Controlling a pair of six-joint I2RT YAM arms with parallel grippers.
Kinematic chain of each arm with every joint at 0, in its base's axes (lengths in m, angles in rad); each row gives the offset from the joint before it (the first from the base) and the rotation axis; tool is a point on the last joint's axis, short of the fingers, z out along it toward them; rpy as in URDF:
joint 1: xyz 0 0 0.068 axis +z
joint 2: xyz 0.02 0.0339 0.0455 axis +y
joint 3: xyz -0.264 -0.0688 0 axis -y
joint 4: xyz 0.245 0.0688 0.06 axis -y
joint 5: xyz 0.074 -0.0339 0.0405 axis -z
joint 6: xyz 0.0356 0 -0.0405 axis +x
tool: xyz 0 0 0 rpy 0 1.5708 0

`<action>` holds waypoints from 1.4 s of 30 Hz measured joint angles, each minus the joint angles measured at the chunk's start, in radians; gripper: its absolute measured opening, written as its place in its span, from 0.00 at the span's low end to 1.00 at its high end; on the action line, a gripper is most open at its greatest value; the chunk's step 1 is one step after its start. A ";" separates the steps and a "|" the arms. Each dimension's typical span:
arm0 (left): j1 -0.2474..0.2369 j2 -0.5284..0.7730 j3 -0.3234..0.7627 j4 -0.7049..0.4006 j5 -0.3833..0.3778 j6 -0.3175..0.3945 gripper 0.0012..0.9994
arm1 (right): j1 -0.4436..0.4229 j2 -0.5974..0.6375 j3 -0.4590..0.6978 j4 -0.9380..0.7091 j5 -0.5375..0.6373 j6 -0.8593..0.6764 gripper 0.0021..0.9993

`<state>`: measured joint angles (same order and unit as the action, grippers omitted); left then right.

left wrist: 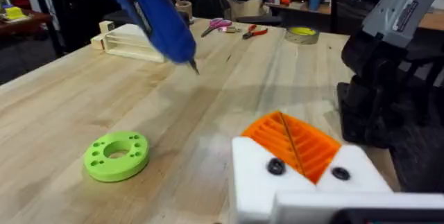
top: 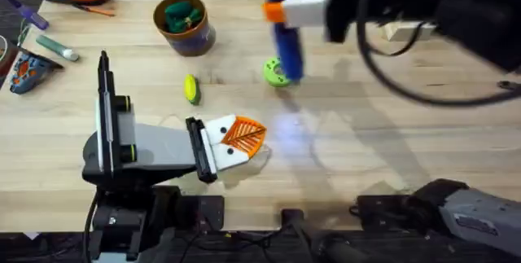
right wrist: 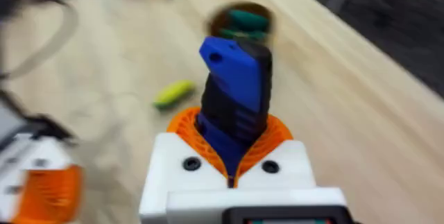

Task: Pick up the gripper from the table and insert it into the empty holder that is missing its gripper. Then pick up a screw, insert it into the mounting hole, and use the screwdriver to tighten it. Finally, clean up the table by picking up the vegetable and placing it into the bucket.

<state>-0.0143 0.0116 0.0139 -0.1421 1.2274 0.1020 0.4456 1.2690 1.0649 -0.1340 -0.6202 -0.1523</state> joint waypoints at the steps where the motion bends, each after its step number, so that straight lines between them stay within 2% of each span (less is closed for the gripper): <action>1: 0.000 0.000 0.000 0.000 0.000 0.000 0.01 | -0.028 0.000 0.023 -0.057 0.026 -0.036 0.02; 6: 0.000 0.000 0.000 0.000 0.000 0.000 0.01 | -0.127 0.000 0.142 -0.234 0.149 -0.207 0.02; 11: 0.000 0.000 0.000 0.000 0.000 0.000 0.01 | -0.196 0.000 0.187 -0.269 0.212 -0.383 0.02; 17: 0.000 0.000 0.000 0.000 0.000 0.000 0.01 | -0.213 0.006 0.190 -0.436 0.349 -0.643 0.02; 22: 0.000 0.000 0.000 0.000 0.000 0.000 0.01 | -0.223 0.075 0.193 -0.550 0.444 -0.851 0.02; 26: 0.000 0.000 0.000 0.000 0.000 0.000 0.01 | -0.238 0.167 0.193 -0.647 0.474 -1.021 0.02; 35: 0.000 0.000 0.000 0.000 0.000 0.000 0.01 | -0.298 0.330 0.194 -0.739 0.497 -1.364 0.02; 42: 0.000 0.000 0.000 0.000 0.000 0.000 0.01 | -0.308 0.438 0.194 -0.744 0.501 -1.543 0.02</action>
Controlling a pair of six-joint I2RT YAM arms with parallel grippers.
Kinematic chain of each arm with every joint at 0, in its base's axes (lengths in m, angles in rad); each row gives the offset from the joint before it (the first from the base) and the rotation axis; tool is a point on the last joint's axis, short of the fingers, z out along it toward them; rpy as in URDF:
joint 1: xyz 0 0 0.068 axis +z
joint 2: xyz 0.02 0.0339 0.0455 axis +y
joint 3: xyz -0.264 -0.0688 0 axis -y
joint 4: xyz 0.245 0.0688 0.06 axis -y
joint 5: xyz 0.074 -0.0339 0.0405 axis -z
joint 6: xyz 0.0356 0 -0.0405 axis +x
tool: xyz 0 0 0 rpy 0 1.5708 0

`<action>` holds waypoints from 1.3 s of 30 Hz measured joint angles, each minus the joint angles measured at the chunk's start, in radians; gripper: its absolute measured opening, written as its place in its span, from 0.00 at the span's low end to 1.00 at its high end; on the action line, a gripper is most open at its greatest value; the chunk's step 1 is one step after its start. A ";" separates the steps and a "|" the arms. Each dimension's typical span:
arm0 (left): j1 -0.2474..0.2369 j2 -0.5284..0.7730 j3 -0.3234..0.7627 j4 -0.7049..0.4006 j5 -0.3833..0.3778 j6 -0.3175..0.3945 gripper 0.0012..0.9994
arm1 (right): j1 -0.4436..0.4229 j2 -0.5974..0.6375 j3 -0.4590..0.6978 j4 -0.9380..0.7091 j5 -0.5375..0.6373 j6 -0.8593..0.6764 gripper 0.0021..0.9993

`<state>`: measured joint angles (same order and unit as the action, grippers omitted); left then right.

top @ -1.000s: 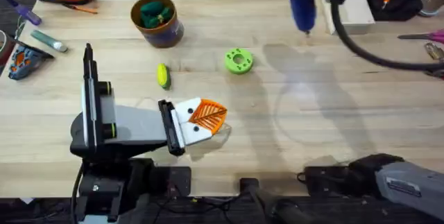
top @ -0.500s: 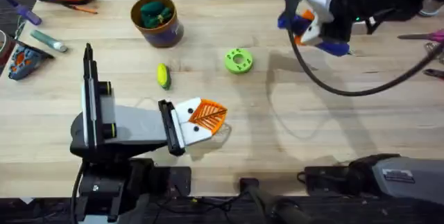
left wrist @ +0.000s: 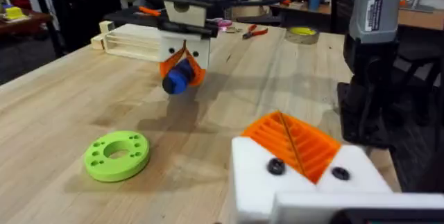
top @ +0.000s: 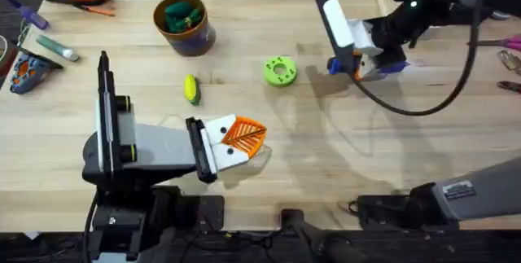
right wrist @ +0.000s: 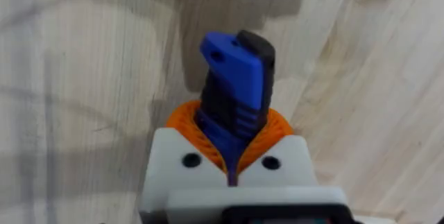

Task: Pick up the gripper from the table and insert it into the empty holder that is missing its gripper. Then pick up a screw, insert it into the mounting hole, and use the screwdriver to tighten it. Finally, clean up the table by picking up the vegetable and placing it into the bucket.

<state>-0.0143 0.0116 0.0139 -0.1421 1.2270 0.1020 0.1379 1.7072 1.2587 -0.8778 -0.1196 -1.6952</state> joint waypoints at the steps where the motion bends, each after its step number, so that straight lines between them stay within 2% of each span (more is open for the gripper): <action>1: 0.000 0.000 0.000 0.000 0.000 0.000 0.01 | 0.000 0.013 0.000 0.002 0.000 -0.014 0.02; 16: 0.000 0.000 0.000 0.000 0.000 0.000 0.01 | 0.000 0.129 0.002 0.046 0.051 -0.062 0.03; 17: 0.000 0.000 0.000 0.000 0.000 0.000 0.01 | 0.000 0.130 0.003 0.047 0.052 -0.061 0.10; 23: 0.000 0.000 0.000 0.000 0.000 0.000 0.01 | -0.001 0.130 0.006 0.052 0.052 -0.065 0.94; 25: 0.000 0.000 0.000 0.000 0.000 0.000 0.01 | -0.001 0.129 0.008 0.052 0.052 -0.065 0.99; 33: 0.000 0.000 0.000 0.000 0.000 0.000 0.01 | 0.006 0.122 0.011 0.051 0.049 -0.016 0.99; 39: 0.000 0.000 0.000 0.000 0.000 0.000 0.01 | 0.017 0.048 0.056 -0.020 -0.044 0.055 0.99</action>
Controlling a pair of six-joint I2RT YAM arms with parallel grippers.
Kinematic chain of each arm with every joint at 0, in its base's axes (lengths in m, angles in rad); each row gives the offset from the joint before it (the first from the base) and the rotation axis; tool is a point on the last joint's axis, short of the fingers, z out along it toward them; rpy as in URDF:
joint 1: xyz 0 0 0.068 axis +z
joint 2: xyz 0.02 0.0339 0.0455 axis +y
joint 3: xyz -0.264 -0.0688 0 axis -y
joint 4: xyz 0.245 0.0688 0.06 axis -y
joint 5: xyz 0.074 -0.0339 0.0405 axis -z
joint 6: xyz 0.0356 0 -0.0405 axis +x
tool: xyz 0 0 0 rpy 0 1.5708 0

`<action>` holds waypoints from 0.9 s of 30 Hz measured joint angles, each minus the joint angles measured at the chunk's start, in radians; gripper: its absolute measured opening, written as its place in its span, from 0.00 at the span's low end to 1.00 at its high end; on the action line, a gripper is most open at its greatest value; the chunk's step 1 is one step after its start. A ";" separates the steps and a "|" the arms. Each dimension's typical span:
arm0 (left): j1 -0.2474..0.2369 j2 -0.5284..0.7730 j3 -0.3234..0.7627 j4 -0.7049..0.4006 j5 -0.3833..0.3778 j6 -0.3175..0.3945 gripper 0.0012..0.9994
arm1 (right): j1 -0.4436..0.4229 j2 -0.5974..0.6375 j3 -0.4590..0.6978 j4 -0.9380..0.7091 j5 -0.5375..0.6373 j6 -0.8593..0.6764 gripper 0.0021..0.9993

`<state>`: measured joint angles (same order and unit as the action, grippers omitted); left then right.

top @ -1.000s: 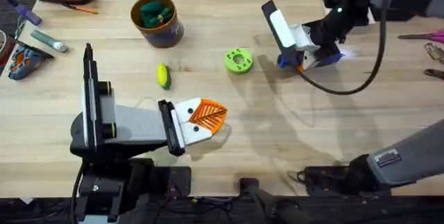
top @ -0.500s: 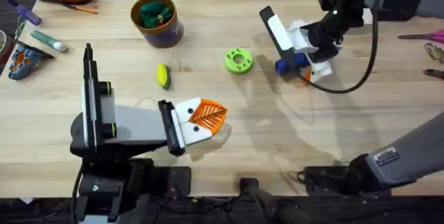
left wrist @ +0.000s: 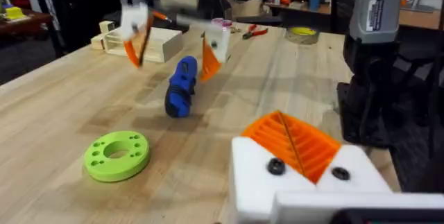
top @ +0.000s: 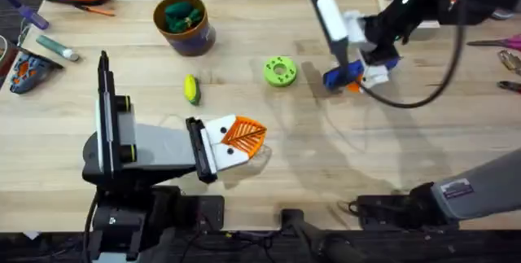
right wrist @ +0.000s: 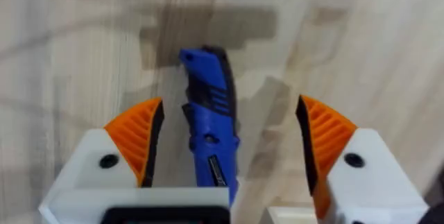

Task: Pick up the gripper from the table and insert it into the empty holder that is missing its gripper. Then pick up a screw, insert it into the mounting hole, and use the screwdriver to tighten it. Finally, clean up the table by picking up the vegetable and placing it into the bucket.

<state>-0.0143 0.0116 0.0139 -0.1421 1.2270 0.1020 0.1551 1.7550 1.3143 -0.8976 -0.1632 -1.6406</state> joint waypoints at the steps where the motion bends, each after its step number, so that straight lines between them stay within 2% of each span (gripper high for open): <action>1: 0.000 0.000 0.000 0.000 0.000 0.000 0.01 | 0.001 -0.062 0.065 -0.072 -0.066 0.021 0.99; 6: 0.000 0.000 0.000 0.000 0.000 0.000 0.01 | 0.002 -0.172 0.170 -0.102 -0.163 0.100 0.99; 9: 0.000 0.000 0.000 0.000 0.000 0.000 0.01 | 0.002 -0.215 0.232 -0.060 -0.217 0.246 0.99; 11: 0.000 0.000 0.000 0.000 0.000 0.000 0.01 | 0.005 -0.231 0.270 -0.006 -0.238 0.381 0.99; 16: 0.000 0.000 0.000 0.000 0.000 0.000 0.01 | 0.006 -0.240 0.371 0.143 -0.263 0.841 0.99; 21: 0.000 0.000 0.000 0.000 0.000 0.000 0.01 | 0.006 -0.244 0.411 0.175 -0.215 1.259 0.99; 27: 0.000 0.000 0.000 0.000 0.000 0.000 0.01 | 0.006 -0.259 0.411 0.099 -0.146 1.542 0.99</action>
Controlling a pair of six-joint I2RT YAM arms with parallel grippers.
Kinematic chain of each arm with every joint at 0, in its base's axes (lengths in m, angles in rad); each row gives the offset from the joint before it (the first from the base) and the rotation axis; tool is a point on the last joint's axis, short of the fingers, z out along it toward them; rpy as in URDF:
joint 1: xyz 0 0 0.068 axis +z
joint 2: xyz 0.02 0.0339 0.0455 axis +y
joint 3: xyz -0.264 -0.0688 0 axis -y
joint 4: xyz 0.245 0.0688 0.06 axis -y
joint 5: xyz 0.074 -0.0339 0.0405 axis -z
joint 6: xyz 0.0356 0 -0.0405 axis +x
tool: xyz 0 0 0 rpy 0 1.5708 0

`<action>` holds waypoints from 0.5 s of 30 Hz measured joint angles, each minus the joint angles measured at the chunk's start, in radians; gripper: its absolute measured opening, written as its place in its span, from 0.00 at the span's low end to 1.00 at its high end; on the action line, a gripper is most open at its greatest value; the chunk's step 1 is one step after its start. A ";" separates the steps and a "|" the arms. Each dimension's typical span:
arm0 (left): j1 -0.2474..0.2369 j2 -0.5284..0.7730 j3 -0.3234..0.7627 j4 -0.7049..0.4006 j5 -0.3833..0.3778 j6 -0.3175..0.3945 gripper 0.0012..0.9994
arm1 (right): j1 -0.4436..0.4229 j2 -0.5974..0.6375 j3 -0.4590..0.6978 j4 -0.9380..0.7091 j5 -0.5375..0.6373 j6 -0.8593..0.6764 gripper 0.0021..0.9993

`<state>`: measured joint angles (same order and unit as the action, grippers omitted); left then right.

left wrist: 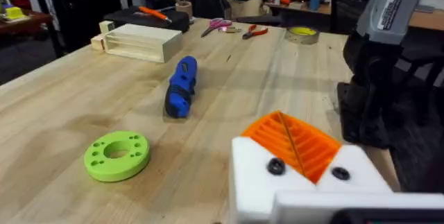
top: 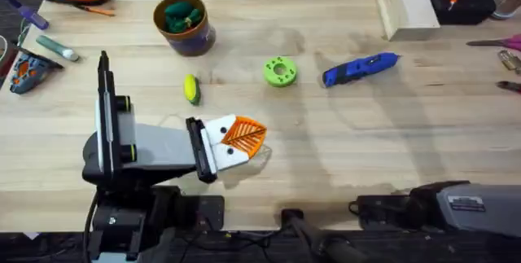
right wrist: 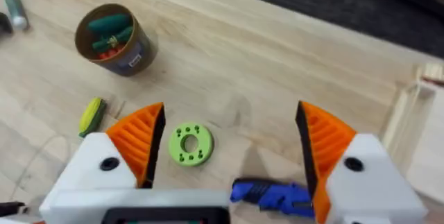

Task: Pick up the gripper from the table and insert it into the empty holder that is missing its gripper. Then pick up a screw, insert it into the mounting hole, and use the screwdriver to tighten it. Finally, clean up the table by picking up the vegetable and placing it into the bucket.

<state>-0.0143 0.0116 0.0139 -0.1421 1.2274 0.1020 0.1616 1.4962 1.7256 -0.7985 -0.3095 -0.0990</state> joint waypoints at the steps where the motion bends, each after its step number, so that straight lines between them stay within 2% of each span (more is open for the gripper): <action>1: 0.000 0.000 0.000 0.000 0.000 0.000 0.01 | 0.000 -0.009 0.000 -0.020 0.008 0.023 0.99; 7: 0.000 0.000 0.000 0.000 0.000 0.000 0.01 | 0.000 -0.133 0.000 -0.165 0.128 0.088 0.99; 15: 0.000 0.000 0.000 0.000 0.000 0.000 0.01 | 0.000 -0.328 -0.002 -0.365 0.277 0.087 0.99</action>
<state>-0.0143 0.0116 0.0139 -0.1421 1.2272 0.1020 0.1616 1.1678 1.7237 -1.1632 -0.0325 -0.0119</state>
